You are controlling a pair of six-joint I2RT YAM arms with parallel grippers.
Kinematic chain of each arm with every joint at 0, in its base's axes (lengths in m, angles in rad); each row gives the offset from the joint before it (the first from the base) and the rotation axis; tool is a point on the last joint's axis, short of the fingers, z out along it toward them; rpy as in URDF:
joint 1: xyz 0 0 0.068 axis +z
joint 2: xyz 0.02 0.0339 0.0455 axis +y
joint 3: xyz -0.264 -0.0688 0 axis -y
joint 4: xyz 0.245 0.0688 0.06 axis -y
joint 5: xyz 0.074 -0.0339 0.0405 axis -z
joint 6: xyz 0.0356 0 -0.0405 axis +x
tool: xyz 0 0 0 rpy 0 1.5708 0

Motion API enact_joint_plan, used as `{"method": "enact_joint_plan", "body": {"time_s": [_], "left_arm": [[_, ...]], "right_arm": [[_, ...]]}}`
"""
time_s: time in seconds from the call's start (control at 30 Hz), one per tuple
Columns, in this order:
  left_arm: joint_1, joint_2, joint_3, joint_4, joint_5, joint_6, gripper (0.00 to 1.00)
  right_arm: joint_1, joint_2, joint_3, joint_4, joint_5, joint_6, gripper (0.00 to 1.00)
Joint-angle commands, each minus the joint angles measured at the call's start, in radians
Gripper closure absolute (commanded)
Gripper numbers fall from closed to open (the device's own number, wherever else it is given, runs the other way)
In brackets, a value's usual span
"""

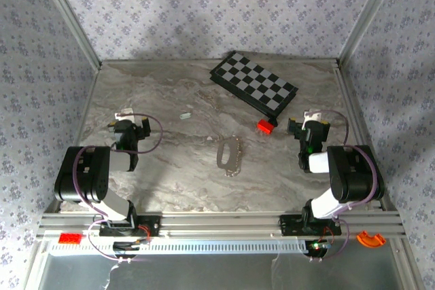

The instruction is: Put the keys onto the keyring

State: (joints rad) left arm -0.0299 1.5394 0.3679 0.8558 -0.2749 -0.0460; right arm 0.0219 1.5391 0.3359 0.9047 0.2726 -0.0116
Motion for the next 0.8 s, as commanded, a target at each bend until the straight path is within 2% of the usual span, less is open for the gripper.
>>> {"method": "enact_joint_plan", "body": {"time_s": [0.0,0.13,0.2,0.33,0.5,0.67,0.77], "left_arm": [[0.004,-0.004,0.025,0.002,0.019,-0.013,0.0],[0.005,-0.012,0.034,-0.014,0.021,-0.01,0.0],[0.004,-0.054,0.068,-0.112,0.032,-0.006,0.0],[0.005,-0.146,0.088,-0.242,0.03,-0.01,0.0],[0.005,-0.312,0.103,-0.428,0.083,-0.041,0.0],[-0.014,-0.503,0.131,-0.679,0.153,-0.152,0.0],[-0.038,-0.583,0.149,-0.814,0.162,-0.229,0.0]], "right_arm": [[-0.004,0.0,0.019,-0.01,0.012,0.017,0.0],[0.004,-0.019,0.006,0.008,0.041,0.013,0.0],[0.008,-0.047,-0.002,0.002,-0.006,-0.009,0.0],[0.093,-0.156,0.071,-0.192,0.082,-0.055,0.01],[0.184,-0.281,0.095,-0.299,0.187,-0.082,0.01],[0.231,-0.443,0.205,-0.685,0.252,0.1,0.0],[0.231,-0.489,0.323,-1.017,0.236,0.249,0.0]]}}
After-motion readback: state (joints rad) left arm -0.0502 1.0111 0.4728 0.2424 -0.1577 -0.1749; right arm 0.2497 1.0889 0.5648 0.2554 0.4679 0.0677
